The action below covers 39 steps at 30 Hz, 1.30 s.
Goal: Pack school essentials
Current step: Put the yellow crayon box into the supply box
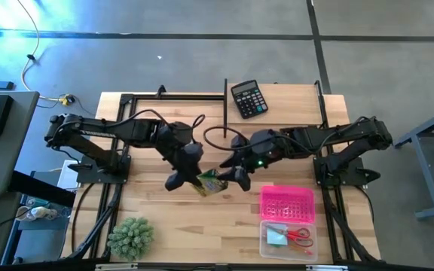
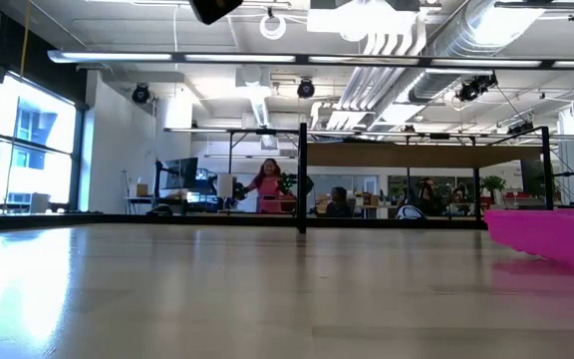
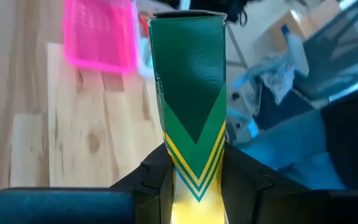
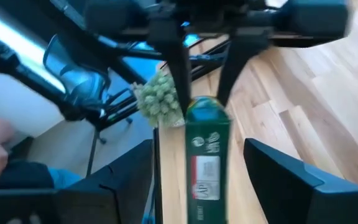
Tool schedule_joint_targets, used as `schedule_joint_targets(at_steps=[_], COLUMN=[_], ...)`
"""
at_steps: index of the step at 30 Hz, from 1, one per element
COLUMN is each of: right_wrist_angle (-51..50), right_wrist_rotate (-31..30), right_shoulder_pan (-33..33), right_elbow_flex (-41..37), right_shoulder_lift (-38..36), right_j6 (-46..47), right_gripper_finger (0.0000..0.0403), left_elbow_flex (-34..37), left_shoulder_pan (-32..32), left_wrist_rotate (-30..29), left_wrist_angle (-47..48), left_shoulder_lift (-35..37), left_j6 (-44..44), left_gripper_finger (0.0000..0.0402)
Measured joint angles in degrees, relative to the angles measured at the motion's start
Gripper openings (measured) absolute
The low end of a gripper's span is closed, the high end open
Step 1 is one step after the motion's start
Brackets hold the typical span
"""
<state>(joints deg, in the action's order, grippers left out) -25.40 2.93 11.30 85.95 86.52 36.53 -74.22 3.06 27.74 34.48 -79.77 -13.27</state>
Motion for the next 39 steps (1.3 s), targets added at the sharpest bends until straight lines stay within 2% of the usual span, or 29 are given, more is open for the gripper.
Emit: schedule_joint_targets(at_steps=[6, 17, 21, 28, 39], right_wrist_angle=[0.01, -0.01, -0.01, 0.01, -0.05], right_wrist_rotate=[2.95, 2.95, 3.00, 3.21, 3.40], right_shoulder_pan=[0.01, -0.41, -0.44, -0.42, -0.40], right_elbow_flex=[0.00, 0.00, 0.00, 0.00, 0.00], right_shoulder_lift=[0.00, 0.00, 0.00, 0.00, 0.00], right_j6=[-2.06, -0.48, -0.02, 0.75, 1.08], right_gripper_finger=[0.0241, 0.0234, 0.0200, 0.0131, 0.0085], left_elbow_flex=[-0.02, -0.02, -0.02, -0.02, -0.02], left_shoulder_pan=[-0.23, -0.23, -0.23, -0.10, -0.10], left_wrist_rotate=[-0.15, -0.49, -2.88, -3.10, -3.03], left_wrist_angle=[-4.02, -9.66, -10.01, -10.43, -10.45], left_shoulder_lift=[-0.02, -0.04, -0.04, -0.04, -0.04], left_j6=[-3.99, -6.07, -6.08, -6.08, -6.13], left_gripper_finger=[0.0093, 0.0093, 0.0093, 0.0093, 0.0093])
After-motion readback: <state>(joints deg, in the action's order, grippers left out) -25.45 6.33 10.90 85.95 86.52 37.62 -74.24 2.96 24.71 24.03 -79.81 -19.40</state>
